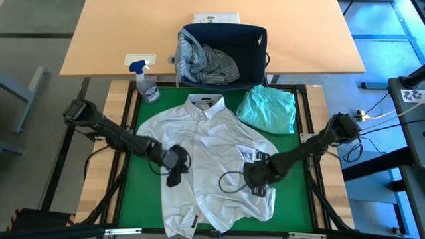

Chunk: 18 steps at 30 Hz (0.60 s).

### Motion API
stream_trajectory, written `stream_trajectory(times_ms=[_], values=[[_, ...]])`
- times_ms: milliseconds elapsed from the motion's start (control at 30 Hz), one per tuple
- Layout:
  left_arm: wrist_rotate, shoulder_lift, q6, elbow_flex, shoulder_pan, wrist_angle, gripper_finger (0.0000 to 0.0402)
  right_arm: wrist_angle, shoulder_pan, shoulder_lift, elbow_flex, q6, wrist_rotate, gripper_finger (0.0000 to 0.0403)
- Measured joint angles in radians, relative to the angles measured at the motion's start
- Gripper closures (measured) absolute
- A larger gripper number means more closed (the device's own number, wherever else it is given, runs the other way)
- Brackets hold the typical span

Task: Fold laundry
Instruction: Fold the white polo shirt

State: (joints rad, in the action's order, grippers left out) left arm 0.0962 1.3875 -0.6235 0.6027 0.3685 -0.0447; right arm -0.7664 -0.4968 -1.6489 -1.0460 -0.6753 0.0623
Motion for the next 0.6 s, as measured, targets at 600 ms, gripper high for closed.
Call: stream_trajectory(times_ms=[600], values=[[-0.1, 0.099, -0.361, 0.002, 0.174, -0.08, 0.0332, -0.13, 0.043, 0.081, 0.19, 0.197, -0.348, 0.026]])
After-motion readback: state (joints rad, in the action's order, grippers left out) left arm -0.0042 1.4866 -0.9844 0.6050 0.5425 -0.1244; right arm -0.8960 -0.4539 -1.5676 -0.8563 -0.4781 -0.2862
